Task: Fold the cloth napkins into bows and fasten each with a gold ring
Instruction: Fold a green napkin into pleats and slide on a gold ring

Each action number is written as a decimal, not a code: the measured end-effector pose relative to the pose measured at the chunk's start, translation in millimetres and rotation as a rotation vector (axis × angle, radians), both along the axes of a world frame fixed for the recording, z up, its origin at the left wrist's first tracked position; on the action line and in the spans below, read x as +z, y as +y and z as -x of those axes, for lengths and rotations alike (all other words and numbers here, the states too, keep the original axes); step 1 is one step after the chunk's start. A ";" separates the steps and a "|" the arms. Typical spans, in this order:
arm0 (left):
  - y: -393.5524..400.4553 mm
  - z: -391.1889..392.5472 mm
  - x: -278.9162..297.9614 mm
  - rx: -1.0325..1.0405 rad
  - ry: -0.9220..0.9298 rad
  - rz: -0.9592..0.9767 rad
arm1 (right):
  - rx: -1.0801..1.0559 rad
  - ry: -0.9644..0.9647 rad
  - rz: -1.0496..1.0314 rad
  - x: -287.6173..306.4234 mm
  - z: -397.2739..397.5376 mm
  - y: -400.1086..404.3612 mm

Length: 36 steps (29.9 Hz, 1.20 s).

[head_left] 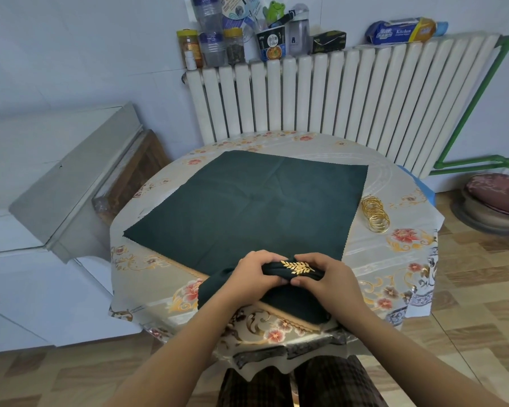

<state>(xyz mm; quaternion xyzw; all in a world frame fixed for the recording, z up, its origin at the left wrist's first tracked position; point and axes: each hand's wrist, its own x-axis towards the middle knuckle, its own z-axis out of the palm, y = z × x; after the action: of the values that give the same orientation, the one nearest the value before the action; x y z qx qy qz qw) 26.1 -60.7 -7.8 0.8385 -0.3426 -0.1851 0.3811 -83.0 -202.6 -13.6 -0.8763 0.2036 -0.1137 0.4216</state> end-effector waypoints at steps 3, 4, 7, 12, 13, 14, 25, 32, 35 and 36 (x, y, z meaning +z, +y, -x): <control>1.7 -4.6 3.7 -0.022 0.113 -0.002 | 0.040 -0.044 -0.094 -2.5 -2.1 -1.6; 2.1 -5.4 6.1 -0.039 0.148 -0.002 | 0.050 -0.054 -0.109 -3.7 -2.8 -2.2; 3.0 -6.5 11.0 -0.090 0.191 -0.021 | 0.074 -0.068 -0.129 -8.5 -2.9 -2.9; 3.1 -8.7 4.6 -0.146 0.099 -0.171 | 0.180 -0.010 -0.103 -7.3 -7.2 -7.9; 3.8 -7.8 3.7 -0.145 0.061 -0.195 | 0.190 0.004 -0.092 -6.3 -8.4 -9.1; 4.2 -6.1 3.4 -0.128 0.023 -0.211 | 0.190 0.010 -0.088 -5.7 -8.7 -10.3; -2.4 11.9 -6.3 0.003 -0.296 -0.067 | 0.192 0.023 -0.171 -10.7 -7.7 -19.4; 11.6 2.9 2.6 -0.056 -0.423 -0.154 | 0.177 0.030 -0.116 -11.7 -12.2 -19.2; 22.9 -3.4 6.1 -0.044 -0.434 -0.193 | 0.163 0.020 -0.117 -12.6 -11.8 -19.6; 27.0 -5.3 7.1 -0.033 -0.430 -0.201 | 0.158 0.018 -0.116 -12.3 -11.8 -19.8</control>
<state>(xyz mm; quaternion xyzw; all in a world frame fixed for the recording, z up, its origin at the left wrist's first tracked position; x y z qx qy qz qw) 31.4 -33.8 -0.7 0.8867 -0.4094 -0.0417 0.2107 -71.2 -222.4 -25.9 -0.8646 0.1439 -0.0603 0.4776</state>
